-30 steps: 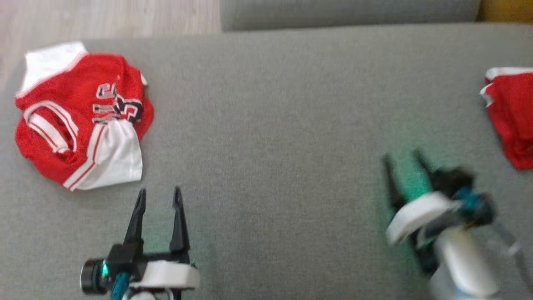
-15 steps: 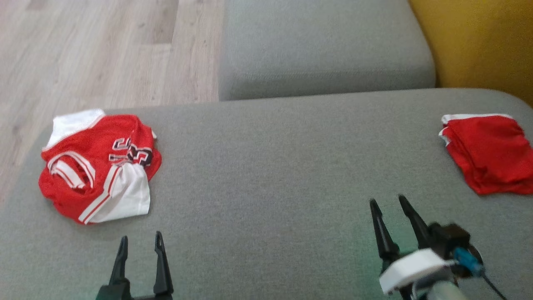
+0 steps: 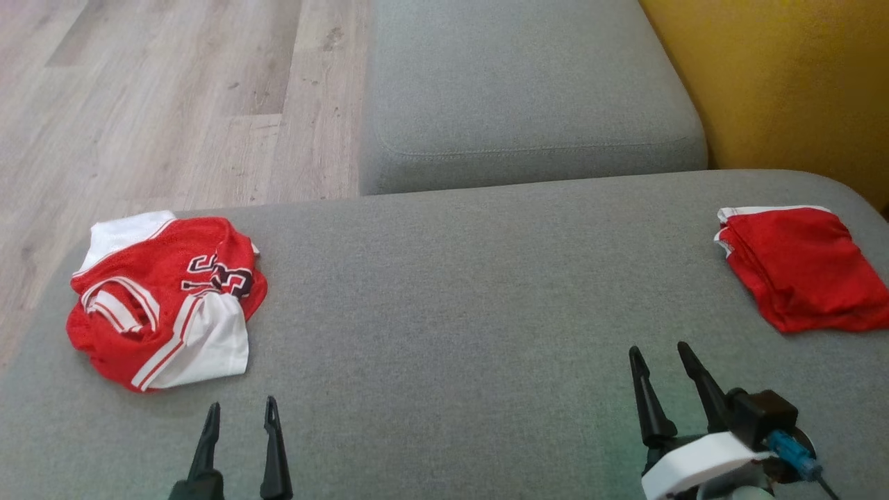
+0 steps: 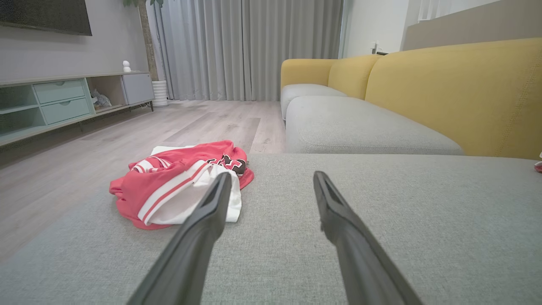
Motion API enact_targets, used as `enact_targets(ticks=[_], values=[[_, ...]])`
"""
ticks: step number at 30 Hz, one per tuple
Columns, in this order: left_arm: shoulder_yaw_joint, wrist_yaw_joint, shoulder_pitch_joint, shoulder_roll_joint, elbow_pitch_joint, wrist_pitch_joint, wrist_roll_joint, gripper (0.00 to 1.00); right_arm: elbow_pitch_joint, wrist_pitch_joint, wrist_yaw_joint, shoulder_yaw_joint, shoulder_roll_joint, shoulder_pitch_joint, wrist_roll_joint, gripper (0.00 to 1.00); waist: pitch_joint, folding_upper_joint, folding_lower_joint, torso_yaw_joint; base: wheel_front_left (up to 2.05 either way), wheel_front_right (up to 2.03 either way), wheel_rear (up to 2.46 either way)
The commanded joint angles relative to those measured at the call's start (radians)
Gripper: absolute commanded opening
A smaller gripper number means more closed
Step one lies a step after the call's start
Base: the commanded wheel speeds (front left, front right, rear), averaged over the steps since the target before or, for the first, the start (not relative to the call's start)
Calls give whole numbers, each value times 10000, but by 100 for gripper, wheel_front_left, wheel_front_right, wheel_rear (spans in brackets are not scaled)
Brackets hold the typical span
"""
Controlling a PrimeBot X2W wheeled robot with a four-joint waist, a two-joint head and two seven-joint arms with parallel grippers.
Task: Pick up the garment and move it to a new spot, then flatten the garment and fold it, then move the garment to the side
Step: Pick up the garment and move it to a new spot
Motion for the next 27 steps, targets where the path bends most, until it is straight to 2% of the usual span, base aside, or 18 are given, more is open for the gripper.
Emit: enact_targets(ticks=[1,15,20,27], values=[[393,10,-388,-7,-234,-51,98,100,-293,-137,-7,207,-21,-197,68,100,-17,-1,0,-21,0,0,0],[600,-43,-342,-7,-162,-51,96,100,-266,-137,-7,202,-21,-115,154,100,-12,-1,0,-5,0,0,0],[577,-54,-383,-7,-184,-51,173,100,-293,-137,-7,101,-21,-40,136,100,89,-1,0,434,0,0,0],[843,-164,-338,64,-227,-51,388,100,-355,-137,-7,88,-20,32,336,100,162,-1,0,1709,0,0,0]])
